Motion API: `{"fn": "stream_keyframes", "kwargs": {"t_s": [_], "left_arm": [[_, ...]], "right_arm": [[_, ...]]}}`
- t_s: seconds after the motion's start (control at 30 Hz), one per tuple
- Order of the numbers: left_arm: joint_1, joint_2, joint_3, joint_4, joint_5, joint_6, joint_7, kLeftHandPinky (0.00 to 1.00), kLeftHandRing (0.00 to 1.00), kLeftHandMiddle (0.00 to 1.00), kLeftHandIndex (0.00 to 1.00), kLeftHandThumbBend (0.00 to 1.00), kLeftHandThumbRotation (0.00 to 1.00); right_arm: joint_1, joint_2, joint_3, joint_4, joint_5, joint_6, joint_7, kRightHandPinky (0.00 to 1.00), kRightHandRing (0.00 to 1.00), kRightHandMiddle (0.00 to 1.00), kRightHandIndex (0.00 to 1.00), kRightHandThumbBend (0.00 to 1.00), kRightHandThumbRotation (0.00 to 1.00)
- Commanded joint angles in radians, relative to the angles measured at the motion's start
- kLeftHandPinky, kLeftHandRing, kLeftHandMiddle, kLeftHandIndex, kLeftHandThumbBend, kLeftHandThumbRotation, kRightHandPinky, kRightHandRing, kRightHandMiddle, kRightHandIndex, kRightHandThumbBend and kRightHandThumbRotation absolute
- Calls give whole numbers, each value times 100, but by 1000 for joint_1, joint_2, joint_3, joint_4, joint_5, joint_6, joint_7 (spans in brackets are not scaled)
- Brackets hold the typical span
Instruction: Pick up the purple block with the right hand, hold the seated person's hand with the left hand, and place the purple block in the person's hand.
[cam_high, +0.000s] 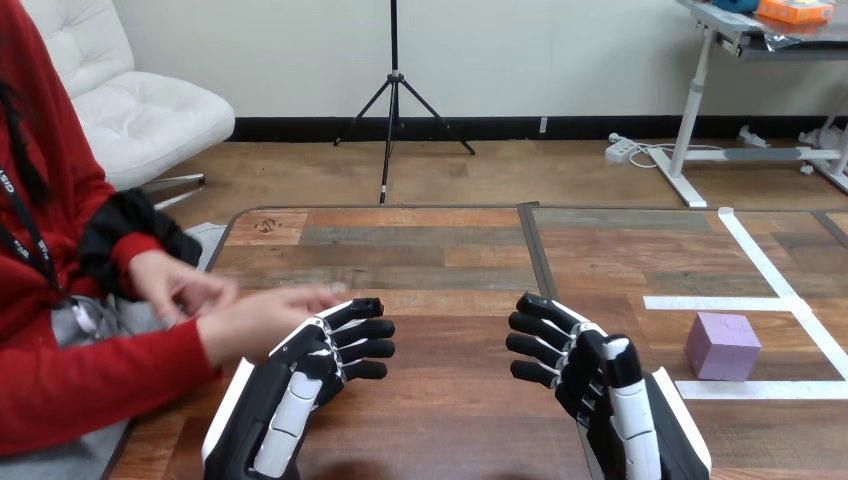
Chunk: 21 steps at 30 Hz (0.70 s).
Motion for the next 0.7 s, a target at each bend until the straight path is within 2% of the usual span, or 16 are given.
{"fn": "stream_keyframes", "kwargs": {"t_s": [0.0,0.37,0.53,0.67], "left_arm": [[-68,-1,1,-19,5,-25,1,65,71,73,75,80,93],[-77,-4,0,-19,8,-17,4,65,71,73,75,80,93],[-82,-6,0,-18,10,-16,7,64,71,72,75,80,93],[-88,-5,0,-12,22,-23,13,64,71,72,75,81,93]], "right_arm": [[-87,-19,-21,-52,-15,11,-3,78,82,83,82,73,100],[-194,-82,-64,-2,-77,29,-1,77,84,85,84,80,100],[-253,-110,-85,46,-91,28,-3,76,85,86,84,77,100],[-312,-141,-104,102,-142,14,-26,76,86,86,84,75,100]]}}
